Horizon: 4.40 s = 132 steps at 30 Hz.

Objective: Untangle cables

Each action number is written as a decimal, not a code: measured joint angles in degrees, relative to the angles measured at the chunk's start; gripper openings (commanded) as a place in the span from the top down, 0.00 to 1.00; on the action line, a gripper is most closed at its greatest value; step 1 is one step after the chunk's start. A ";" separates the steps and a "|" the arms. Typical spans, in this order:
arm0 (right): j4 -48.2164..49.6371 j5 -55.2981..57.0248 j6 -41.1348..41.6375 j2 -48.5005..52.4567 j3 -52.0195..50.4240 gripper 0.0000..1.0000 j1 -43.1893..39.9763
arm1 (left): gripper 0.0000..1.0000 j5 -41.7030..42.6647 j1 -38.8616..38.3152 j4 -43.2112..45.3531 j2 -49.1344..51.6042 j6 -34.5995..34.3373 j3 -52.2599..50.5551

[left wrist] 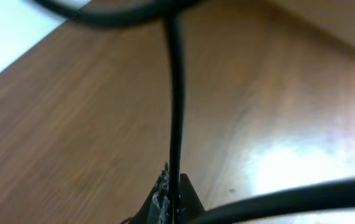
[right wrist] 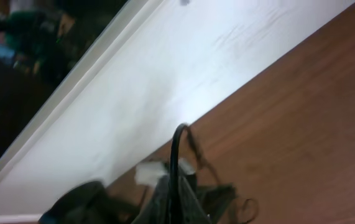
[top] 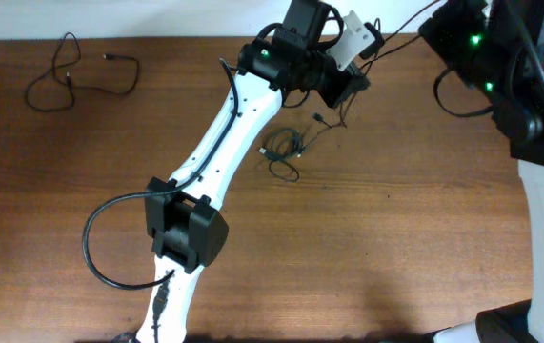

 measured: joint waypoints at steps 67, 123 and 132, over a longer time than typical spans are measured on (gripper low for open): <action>-20.11 -5.14 -7.80 12.11 0.11 0.01 -17.40 | 1.00 31.15 5.18 30.77 -1.49 -23.76 0.50; -15.91 -31.87 -14.62 14.67 -1.38 0.96 -14.95 | 1.00 14.71 7.15 20.52 -1.86 -32.13 0.83; -29.18 -26.38 -47.01 7.98 -0.85 0.96 -14.95 | 1.00 15.91 7.06 26.18 -1.88 -31.76 0.83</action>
